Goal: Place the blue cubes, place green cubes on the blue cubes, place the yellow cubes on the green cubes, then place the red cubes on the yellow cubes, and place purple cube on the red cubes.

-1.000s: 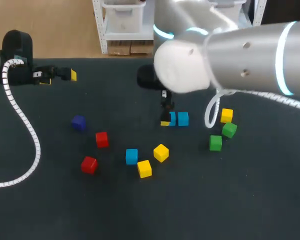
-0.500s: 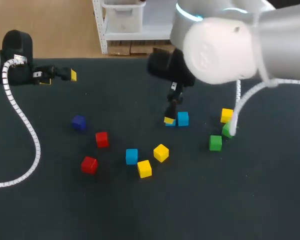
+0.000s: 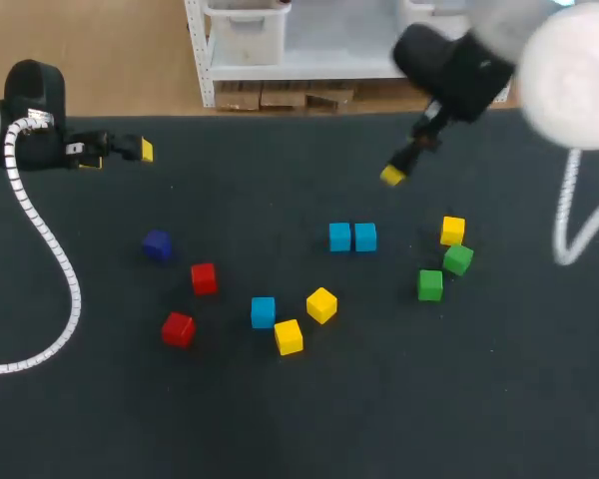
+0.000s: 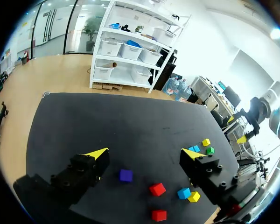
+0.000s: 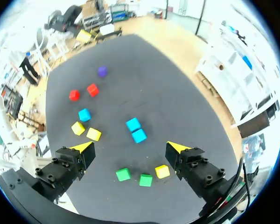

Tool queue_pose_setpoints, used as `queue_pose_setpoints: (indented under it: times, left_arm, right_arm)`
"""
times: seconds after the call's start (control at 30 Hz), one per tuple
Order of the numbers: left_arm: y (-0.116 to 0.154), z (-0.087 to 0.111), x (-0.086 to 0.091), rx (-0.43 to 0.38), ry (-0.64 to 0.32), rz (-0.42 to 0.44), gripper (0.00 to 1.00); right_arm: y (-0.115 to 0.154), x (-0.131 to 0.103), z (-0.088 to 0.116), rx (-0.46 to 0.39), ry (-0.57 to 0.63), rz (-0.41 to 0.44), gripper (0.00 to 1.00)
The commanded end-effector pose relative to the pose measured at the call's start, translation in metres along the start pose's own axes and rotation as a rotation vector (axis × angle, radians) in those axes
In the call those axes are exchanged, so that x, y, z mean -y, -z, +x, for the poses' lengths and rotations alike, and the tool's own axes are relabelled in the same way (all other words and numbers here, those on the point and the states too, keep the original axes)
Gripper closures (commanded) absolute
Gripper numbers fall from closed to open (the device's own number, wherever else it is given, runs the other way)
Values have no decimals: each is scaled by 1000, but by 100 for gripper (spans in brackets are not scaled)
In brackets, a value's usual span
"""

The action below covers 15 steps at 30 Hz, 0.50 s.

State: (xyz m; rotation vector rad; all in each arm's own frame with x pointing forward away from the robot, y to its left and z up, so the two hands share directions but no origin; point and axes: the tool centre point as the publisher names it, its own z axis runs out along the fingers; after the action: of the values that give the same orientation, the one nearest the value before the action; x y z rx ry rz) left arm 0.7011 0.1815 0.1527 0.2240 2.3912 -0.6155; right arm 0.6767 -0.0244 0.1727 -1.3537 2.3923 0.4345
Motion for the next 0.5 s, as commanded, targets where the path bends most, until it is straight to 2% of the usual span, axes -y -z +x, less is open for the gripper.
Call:
queue_pose_setpoints:
  times: [0.03,0.2,0.5]
  left_arm:
    - [1,2,-2,7,-2,11,0]
    - [1,2,-2,7,-2,11,0]
    - [1,2,-2,7,-2,11,0]
  right_arm:
    - [25,16,15,390,-49,62,0]
    - [45,37,20,485,-105,99,0]
    - [65,58,35,527,-156,174,0]
